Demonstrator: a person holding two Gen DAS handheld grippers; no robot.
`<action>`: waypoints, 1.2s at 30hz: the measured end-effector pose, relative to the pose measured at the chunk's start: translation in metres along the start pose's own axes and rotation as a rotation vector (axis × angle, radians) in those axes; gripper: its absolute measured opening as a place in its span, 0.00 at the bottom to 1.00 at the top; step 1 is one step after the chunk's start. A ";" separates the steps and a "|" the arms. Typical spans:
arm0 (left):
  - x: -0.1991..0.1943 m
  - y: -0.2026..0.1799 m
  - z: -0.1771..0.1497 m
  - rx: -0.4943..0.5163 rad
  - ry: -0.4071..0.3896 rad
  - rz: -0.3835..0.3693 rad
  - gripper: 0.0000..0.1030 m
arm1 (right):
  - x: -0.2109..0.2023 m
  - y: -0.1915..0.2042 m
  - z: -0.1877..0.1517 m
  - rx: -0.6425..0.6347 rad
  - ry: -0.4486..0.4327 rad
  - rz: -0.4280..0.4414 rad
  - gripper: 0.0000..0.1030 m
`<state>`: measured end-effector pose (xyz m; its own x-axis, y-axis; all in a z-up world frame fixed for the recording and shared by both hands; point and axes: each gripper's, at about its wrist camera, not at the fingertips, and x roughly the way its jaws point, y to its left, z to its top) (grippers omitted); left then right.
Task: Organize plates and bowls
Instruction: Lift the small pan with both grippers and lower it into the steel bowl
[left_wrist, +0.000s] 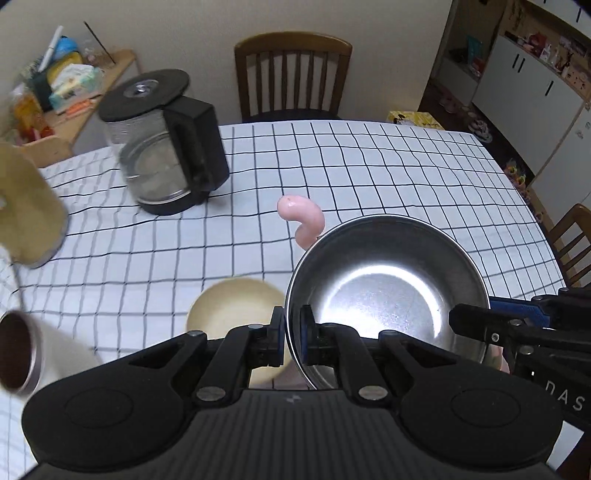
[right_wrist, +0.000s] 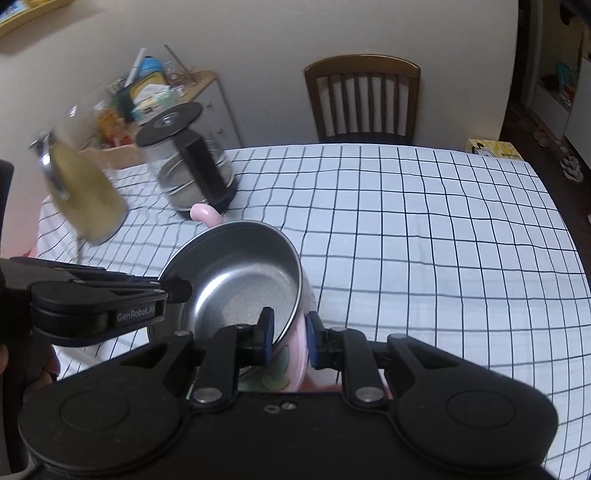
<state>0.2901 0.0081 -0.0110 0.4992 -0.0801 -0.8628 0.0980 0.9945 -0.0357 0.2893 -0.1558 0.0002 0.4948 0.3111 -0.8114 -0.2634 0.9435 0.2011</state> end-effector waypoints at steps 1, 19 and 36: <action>-0.006 0.000 -0.006 -0.006 -0.003 0.004 0.07 | -0.005 0.002 -0.004 -0.005 0.002 0.011 0.18; -0.060 0.008 -0.134 -0.126 0.036 0.127 0.07 | -0.038 0.046 -0.095 -0.146 0.093 0.131 0.18; -0.032 0.042 -0.194 -0.209 0.108 0.134 0.07 | 0.001 0.080 -0.153 -0.206 0.214 0.175 0.18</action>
<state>0.1111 0.0652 -0.0827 0.3997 0.0497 -0.9153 -0.1484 0.9889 -0.0112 0.1418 -0.0977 -0.0684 0.2485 0.4148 -0.8753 -0.5015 0.8282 0.2501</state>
